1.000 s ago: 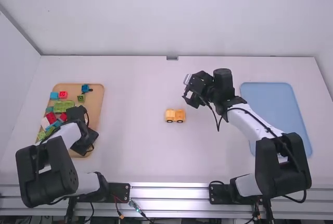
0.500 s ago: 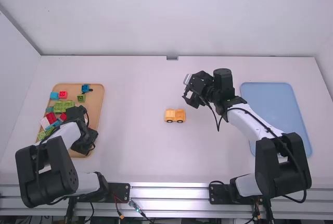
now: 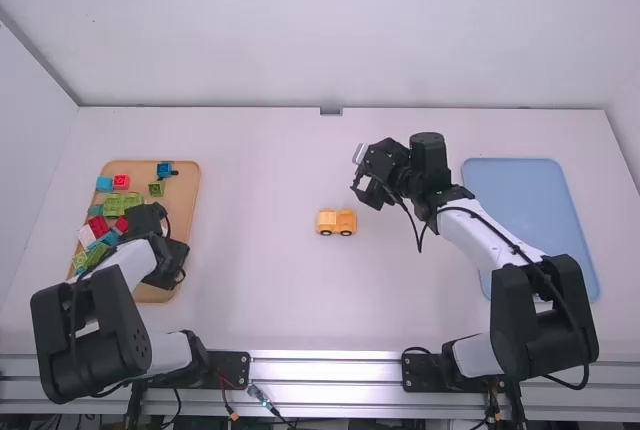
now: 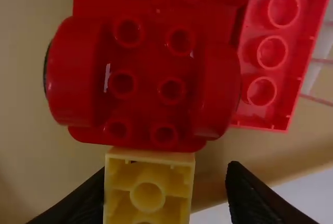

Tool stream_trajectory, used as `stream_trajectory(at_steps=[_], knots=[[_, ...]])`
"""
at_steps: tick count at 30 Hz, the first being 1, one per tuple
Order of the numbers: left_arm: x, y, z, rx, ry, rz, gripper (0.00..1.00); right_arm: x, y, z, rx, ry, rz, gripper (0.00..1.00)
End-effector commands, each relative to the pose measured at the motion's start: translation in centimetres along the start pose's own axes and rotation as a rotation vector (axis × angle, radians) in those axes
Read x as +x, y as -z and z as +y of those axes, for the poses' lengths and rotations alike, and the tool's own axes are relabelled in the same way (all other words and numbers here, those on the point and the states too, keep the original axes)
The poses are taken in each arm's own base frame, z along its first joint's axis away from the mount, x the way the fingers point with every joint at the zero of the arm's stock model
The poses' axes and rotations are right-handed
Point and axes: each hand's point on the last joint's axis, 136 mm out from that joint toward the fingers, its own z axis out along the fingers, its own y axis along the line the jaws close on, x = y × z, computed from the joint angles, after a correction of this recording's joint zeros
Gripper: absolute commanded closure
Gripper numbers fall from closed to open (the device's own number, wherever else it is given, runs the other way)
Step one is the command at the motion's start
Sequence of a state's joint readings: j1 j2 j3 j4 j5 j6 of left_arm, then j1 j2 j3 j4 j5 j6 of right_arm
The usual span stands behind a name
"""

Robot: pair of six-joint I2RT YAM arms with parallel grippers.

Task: Assemble lego blocks to make yellow taxi

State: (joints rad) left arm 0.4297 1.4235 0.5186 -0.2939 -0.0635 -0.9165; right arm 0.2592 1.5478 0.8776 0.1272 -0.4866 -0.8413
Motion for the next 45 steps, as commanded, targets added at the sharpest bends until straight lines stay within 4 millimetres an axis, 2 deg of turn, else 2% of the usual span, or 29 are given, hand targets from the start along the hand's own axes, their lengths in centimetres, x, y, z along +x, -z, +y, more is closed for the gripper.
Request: stream_trajectory(at_steps=[1,4,12,13,15,21,26,31,38,41,43,45], knots=[[3.1,-0.5,0.4,0.027,-0.029,0.132,0.46,-0.8,0.4,-0.5,0.016,0.009,-0.015,0.01],[3.5,-0.4,0.1,0.046,-0.043,0.155,0.53,-0.9,0.4,-0.4,0.016,0.011,-0.016,0.01],[3.9,-0.3,-0.1,0.062,-0.079,0.18,0.55,-0.9,0.4,-0.4,0.016,0.01,-0.015,0.01],[3.9,-0.3,-0.2,0.066,-0.079,0.18,0.67,-0.9,0.4,-0.4,0.015,0.01,-0.015,0.01],[3.9,-0.3,-0.3,0.069,-0.079,0.177,0.72,-0.9,0.4,-0.4,0.016,0.01,-0.015,0.01],[3.8,-0.3,-0.3,0.073,-0.084,0.175,0.72,-0.8,0.4,-0.5,0.016,0.01,-0.015,0.01],[3.5,-0.3,-0.8,0.098,-0.184,0.157,0.73,-0.8,0.4,-0.5,0.016,0.009,-0.015,0.0],[3.2,-0.3,-1.4,0.123,-0.194,0.143,0.73,-0.8,0.4,-0.4,0.013,0.007,-0.013,0.01],[2.2,0.4,-3.1,0.175,-0.245,0.116,0.73,-0.8,0.4,-0.4,0.013,0.007,-0.013,0.01],[2.1,1.4,-5.0,0.254,-0.342,0.137,0.73,-1.0,0.4,-0.2,0.004,0.009,-0.023,0.01],[2.2,2.3,-6.5,0.317,-0.393,0.154,0.81,-1.1,0.4,-0.2,0.004,0.008,-0.028,0.01],[2.1,3.4,-8.3,0.391,-0.446,0.161,0.83,-1.6,0.3,0.3,-0.017,0.01,-0.048,0.01]])
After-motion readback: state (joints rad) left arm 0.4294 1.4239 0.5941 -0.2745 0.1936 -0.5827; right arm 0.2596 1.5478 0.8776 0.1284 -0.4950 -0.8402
